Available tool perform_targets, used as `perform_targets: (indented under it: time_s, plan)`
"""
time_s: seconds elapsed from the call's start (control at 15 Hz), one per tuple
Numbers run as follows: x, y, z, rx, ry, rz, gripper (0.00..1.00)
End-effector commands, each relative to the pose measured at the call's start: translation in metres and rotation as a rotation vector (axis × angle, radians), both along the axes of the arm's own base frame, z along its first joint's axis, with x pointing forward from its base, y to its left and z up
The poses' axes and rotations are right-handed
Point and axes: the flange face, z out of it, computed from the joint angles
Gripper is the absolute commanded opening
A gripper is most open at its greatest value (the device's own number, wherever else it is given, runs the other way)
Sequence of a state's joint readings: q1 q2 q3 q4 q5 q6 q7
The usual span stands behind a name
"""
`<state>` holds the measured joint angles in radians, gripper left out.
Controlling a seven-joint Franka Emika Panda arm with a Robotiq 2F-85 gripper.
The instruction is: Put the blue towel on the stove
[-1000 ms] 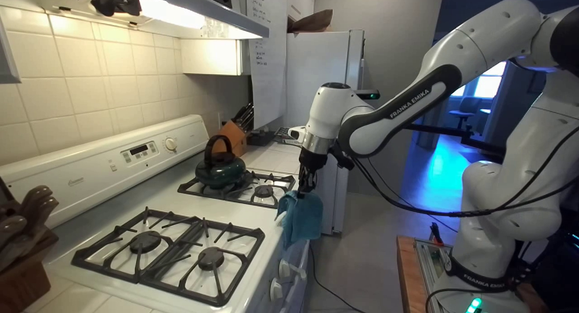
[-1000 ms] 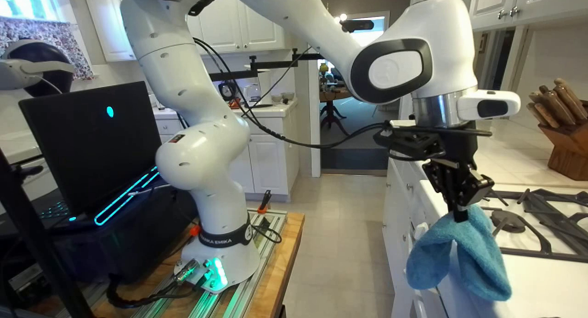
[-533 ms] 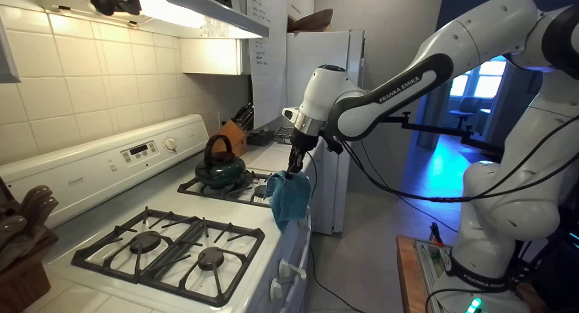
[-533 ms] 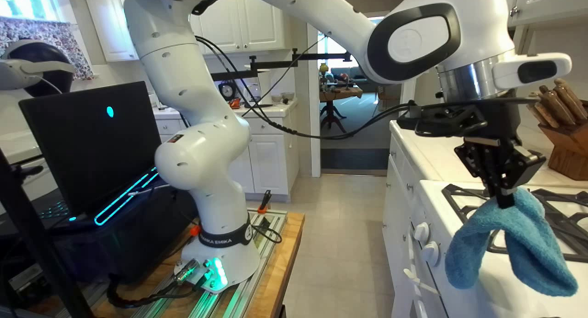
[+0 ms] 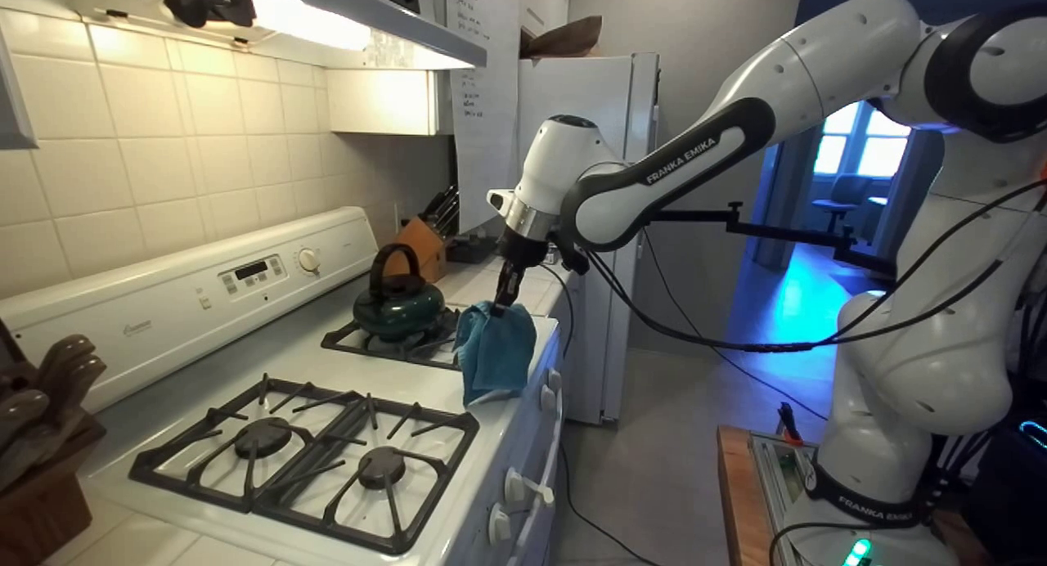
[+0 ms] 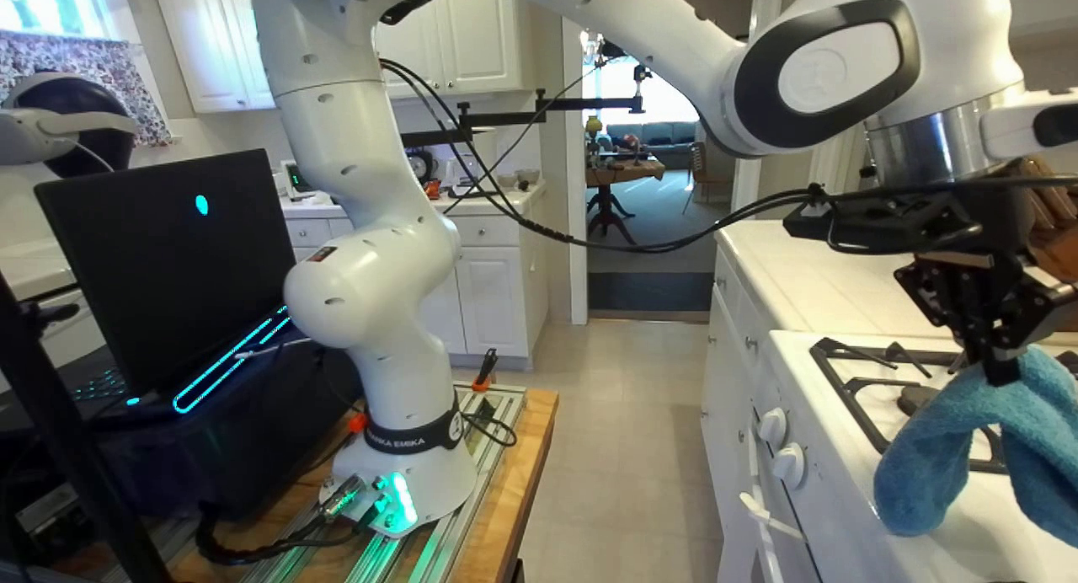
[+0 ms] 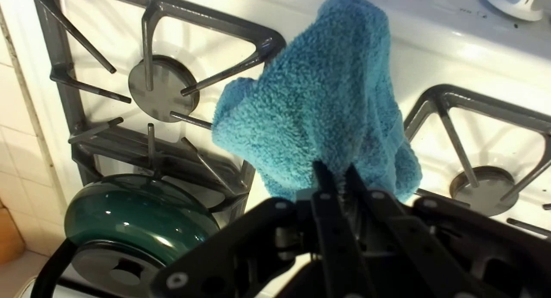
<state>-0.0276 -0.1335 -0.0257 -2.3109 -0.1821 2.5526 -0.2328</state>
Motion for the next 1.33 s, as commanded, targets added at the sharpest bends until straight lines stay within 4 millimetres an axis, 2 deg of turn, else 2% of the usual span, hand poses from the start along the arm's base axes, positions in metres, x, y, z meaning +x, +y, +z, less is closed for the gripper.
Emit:
perform_targets:
  time_s: [0.0,0.33,0.4,0.47,0.8,1.07,1.27]
  plan:
    - [0.027,0.0,-0.005,0.013,-0.015,-0.029,0.02]
    - [0.046,0.002,-0.015,0.026,0.007,-0.035,0.02]
    - [0.049,0.003,-0.017,0.028,0.015,-0.033,0.34]
    - [0.052,0.003,-0.018,0.031,0.018,-0.037,0.35]
    - [0.058,0.007,-0.019,0.046,0.012,-0.052,0.68]
    - [0.049,0.012,-0.012,0.093,0.026,-0.162,0.96]
    - [0.036,0.018,-0.007,0.155,0.085,-0.265,1.0]
